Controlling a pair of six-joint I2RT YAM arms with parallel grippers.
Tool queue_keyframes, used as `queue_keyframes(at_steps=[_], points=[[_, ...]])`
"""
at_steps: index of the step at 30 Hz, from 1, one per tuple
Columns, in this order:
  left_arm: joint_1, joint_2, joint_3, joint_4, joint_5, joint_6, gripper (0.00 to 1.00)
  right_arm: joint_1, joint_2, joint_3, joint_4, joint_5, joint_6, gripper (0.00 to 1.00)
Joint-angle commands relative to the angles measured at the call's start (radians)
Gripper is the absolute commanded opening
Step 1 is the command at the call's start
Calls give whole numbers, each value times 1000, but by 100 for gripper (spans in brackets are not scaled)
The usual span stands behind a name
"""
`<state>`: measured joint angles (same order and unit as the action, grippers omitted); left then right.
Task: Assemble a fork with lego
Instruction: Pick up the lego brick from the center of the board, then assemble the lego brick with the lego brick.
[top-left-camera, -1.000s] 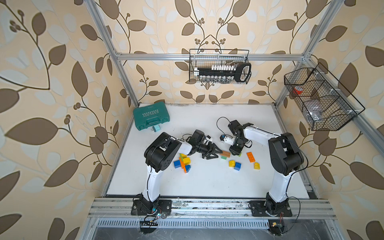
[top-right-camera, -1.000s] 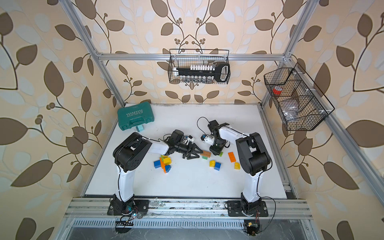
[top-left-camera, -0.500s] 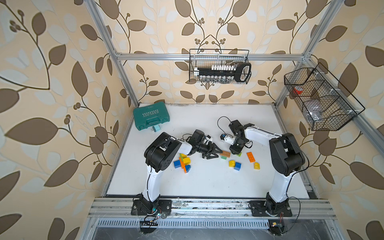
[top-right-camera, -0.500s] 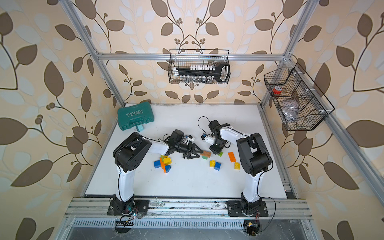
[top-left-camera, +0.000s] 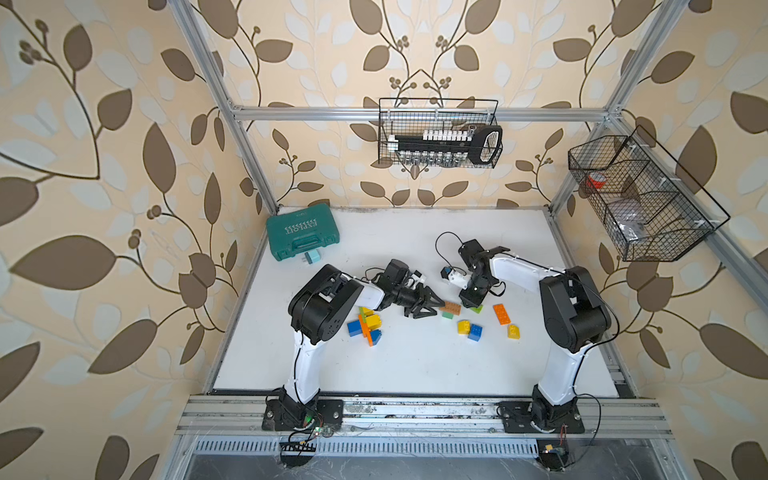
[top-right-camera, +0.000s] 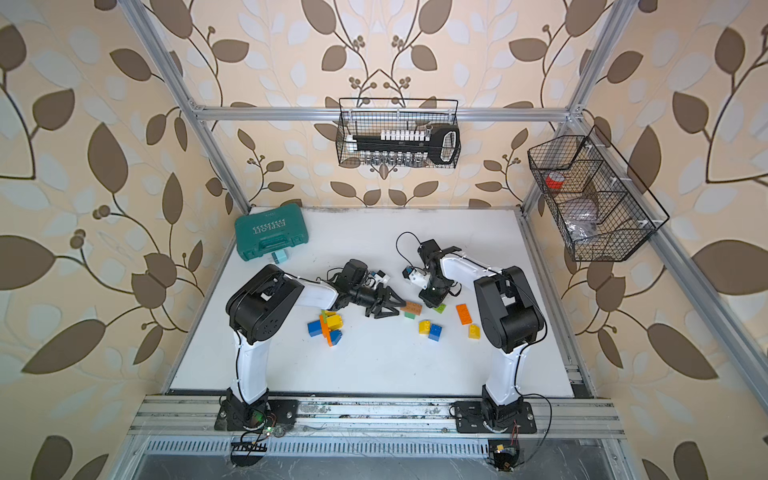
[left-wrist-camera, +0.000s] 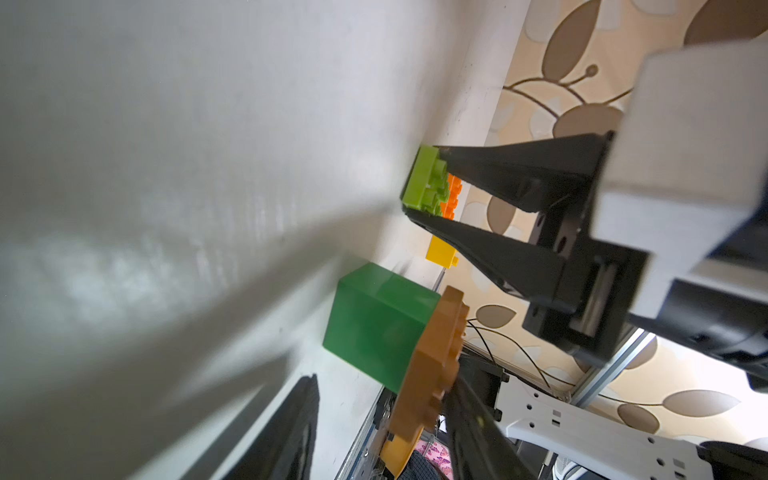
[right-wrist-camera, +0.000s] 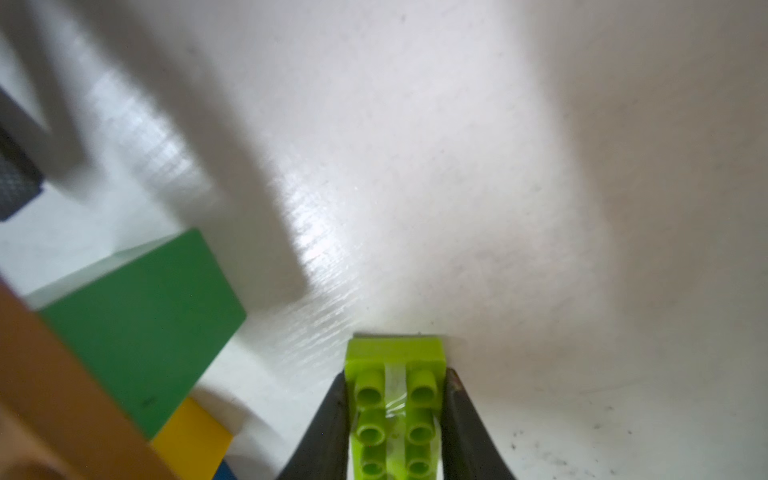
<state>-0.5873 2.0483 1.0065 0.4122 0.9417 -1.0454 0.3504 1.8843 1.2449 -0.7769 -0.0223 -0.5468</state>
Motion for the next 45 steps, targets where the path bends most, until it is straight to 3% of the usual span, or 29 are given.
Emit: queue_keyframes(at_steps=[1,10,15,33,45], points=[[6,-56,40,-35,28,54,51,-2,-76,-9,-13,-32,-24,18],[-2,-51,58,-72,40,101,48,3,-218,10,-91,-88,-87,17],[-18,-45,64,-39,52,114,54,28,-240,25,-138,-135,-90,17],[-35,26,64,-26,48,118,37,115,-190,18,-154,-174,-96,18],[-34,55,55,-19,43,113,36,117,-148,41,-171,-120,-159,18]])
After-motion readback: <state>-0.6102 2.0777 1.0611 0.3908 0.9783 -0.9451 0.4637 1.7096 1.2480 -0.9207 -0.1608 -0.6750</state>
